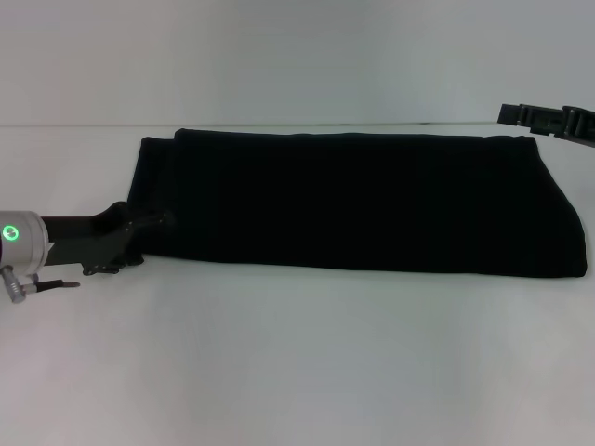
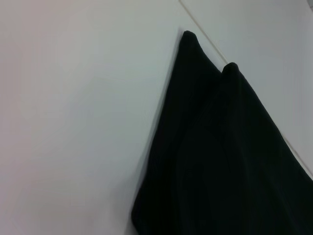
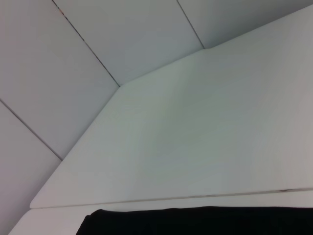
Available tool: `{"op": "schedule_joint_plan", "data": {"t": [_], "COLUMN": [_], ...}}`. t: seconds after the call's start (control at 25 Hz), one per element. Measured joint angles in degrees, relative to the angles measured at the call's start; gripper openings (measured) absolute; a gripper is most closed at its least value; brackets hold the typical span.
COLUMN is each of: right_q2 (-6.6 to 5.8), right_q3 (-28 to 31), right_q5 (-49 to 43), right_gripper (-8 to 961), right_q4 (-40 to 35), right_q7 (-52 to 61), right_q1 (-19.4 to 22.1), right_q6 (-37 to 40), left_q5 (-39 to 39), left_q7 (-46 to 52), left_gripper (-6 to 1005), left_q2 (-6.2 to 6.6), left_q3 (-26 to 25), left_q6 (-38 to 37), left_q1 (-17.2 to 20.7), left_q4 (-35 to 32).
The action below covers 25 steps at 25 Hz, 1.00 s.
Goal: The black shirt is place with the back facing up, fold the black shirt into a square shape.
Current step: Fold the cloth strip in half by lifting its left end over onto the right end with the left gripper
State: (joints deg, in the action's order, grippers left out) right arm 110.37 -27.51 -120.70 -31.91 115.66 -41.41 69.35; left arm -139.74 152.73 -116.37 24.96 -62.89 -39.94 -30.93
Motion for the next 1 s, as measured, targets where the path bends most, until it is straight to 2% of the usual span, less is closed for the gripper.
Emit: {"op": "schedule_joint_plan", "data": {"t": [1.0], "right_q2": [0.00], "right_q3": [0.00], "right_q5": [0.03], "right_gripper": [865], "right_q4": [0.01], "right_q7": [0.05], "right_q1": [-0.16], "right_q6": [0.23], "left_q5": [-0.41], "left_q7": [0.09], "left_gripper": [888], "left_q2": [0.34], "left_q3": [0.00], "left_q6": [4.28], "left_q1": [-0.53], "left_q4": [1.59]}}
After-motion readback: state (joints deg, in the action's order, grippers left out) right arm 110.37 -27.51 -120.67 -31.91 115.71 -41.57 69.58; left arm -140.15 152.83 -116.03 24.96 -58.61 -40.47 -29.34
